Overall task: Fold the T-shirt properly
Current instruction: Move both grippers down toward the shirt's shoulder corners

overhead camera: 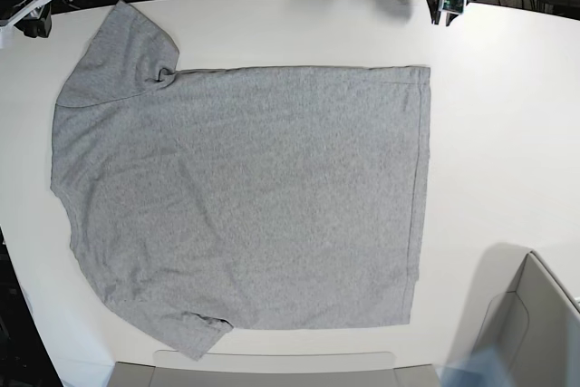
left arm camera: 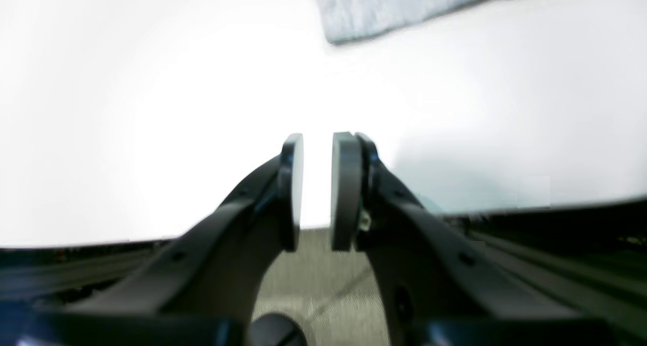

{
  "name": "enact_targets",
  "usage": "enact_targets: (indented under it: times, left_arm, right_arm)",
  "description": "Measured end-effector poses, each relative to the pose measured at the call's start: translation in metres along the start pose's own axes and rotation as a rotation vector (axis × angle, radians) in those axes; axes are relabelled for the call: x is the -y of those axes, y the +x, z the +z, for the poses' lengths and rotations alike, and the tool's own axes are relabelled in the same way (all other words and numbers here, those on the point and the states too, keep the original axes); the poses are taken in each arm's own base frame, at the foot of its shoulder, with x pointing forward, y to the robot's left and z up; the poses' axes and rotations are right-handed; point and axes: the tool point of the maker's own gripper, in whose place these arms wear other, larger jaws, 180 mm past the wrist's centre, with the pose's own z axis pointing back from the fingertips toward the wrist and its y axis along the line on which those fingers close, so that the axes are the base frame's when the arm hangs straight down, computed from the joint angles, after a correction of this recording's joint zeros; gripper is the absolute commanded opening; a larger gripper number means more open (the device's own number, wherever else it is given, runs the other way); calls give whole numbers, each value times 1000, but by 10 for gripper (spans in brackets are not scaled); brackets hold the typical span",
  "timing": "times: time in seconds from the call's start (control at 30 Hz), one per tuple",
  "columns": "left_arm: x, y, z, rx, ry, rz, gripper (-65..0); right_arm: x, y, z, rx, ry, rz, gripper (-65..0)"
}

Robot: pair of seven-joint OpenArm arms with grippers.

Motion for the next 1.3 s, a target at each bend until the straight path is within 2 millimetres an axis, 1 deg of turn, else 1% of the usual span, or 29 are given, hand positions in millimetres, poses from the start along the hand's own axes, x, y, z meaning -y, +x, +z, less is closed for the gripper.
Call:
enact_targets:
  times: [0.07, 0.17, 0.23, 0.4, 0.5, 0.6, 0.67, 0.73, 0.83, 0.93, 1.0, 1.1, 1.17, 1.2, 1.3]
  left_arm:
    - [0, 3, -1, 11, 0, 0, -536]
    - [0, 4, -2, 12, -1, 0, -536]
    - [0, 4, -2, 11, -2, 0, -536]
    - [0, 5, -3, 17, 0, 1, -536]
    - [1, 5, -3, 17, -2, 2, -536]
    - [1, 5, -3, 17, -3, 1, -536]
    - [1, 5, -3, 17, -4, 2, -536]
    - [1, 6, -3, 17, -4, -2, -536]
    - [4, 9, -5, 29, -18, -13, -536]
    - [8, 16, -9, 51, -28, -10, -537]
    - [8, 15, -8, 48, -30, -10, -537]
    - [12, 13, -7, 40, -40, -13, -537]
    - [14, 14, -7, 45, -63, -33, -537]
    - [16, 14, -7, 45, -67, -31, -537]
    - [18, 14, -7, 43, -73, -32, -537]
  right_arm:
    - [-2, -8, -7, -23, 27, -17, -523]
    - [-18, -13, -21, -44, 94, -19, -524]
    - [-25, -15, -25, -54, 118, -20, -526]
    - [-29, -12, -25, -35, 141, -27, -520]
    - [-37, 0, -23, 21, 193, -52, -472]
    - [-38, 6, -16, 37, 213, -31, -412]
    - [-46, 11, -12, 62, 256, -28, -401]
    - [-55, 10, -12, 54, 288, -23, -407]
    - [-49, 8, -15, 32, 250, 2, -427]
    - [-44, 5, -24, 13, 197, 1, -433]
    - [-43, 2, -33, 9, 184, -34, -433]
    - [-42, -13, -47, -23, 194, -100, -433]
    - [-37, -32, -54, -73, 192, -146, -434]
    - [-34, -37, -56, -82, 188, -175, -434]
    - [-26, -42, -63, -70, 180, -244, -434]
